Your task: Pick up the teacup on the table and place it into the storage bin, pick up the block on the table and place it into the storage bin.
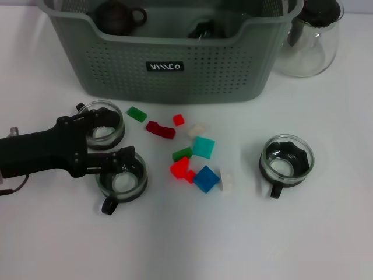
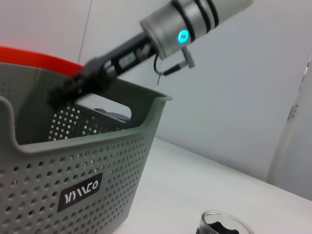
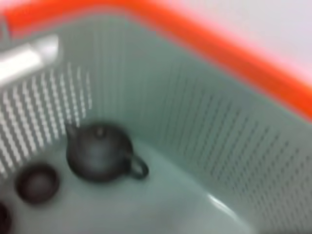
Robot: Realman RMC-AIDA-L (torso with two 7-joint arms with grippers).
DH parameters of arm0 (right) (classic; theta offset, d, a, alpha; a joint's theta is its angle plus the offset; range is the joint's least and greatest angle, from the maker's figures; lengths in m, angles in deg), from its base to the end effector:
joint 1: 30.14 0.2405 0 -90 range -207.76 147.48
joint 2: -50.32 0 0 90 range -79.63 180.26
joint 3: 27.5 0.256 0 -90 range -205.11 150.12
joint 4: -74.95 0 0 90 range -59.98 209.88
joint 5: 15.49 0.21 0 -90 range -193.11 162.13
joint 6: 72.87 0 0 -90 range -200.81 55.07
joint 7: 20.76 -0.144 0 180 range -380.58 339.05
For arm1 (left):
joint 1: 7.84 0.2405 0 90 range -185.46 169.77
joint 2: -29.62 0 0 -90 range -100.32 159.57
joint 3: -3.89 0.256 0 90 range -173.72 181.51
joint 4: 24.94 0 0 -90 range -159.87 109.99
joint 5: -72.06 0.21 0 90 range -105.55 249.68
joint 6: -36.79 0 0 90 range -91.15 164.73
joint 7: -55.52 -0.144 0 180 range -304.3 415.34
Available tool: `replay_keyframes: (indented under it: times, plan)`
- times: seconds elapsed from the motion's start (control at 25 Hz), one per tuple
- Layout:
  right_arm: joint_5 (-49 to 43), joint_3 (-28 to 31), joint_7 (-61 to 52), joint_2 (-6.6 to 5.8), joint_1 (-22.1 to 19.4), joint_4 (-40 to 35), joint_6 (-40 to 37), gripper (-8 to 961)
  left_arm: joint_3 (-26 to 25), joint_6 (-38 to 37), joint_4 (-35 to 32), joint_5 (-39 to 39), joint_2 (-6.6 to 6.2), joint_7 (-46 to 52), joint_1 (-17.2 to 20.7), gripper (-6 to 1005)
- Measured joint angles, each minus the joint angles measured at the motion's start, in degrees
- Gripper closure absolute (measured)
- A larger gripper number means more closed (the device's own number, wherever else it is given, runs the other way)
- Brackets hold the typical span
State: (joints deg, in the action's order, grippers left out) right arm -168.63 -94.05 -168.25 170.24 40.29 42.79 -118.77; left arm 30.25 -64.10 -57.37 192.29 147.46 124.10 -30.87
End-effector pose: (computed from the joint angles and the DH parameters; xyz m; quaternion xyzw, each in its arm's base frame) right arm 0.0707 0.4927 -0.0498 -0.9059 0.2646 -0.0341 0.3290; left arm -0.3068 0.2677 0.0132 -0.9196 -0.2257 -0.2943 0.1292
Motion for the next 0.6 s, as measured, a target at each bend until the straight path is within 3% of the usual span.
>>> replay_keyframes:
  times: [0.2,0.32,0.36,0.4,0.52,0.6]
  plan:
    - [20.75,0.43,7.85,-0.13,-14.77,-25.33,-4.98,608,-0.19,-0.43,0.0,0.01,-0.15,0.22,0.09,64]
    - [41.38,1.39,19.66,-1.26,-25.86,-36.65,-10.9,604,-0.22,-0.1,0.0,0.01,-0.11,0.23,0.07,64]
    - [52.39,3.09,26.73,-2.44,-32.19,-40.19,-18.7,603,-0.16,0.01,0.0,0.01,-0.07,0.23,0.0,64]
    - [52.39,3.09,26.73,-2.44,-32.19,-40.19,-18.7,601,-0.14,0.08,0.0,0.02,-0.07,0.24,-0.02,65]
    - [60.24,7.73,34.15,-3.99,-38.39,-41.69,-34.01,600,-0.05,0.19,0.0,0.01,-0.08,0.24,-0.19,65]
    - [59.75,11.31,38.73,-4.76,-41.64,-41.94,-45.75,600,-0.07,0.22,0.0,0.01,-0.14,0.24,-0.27,65]
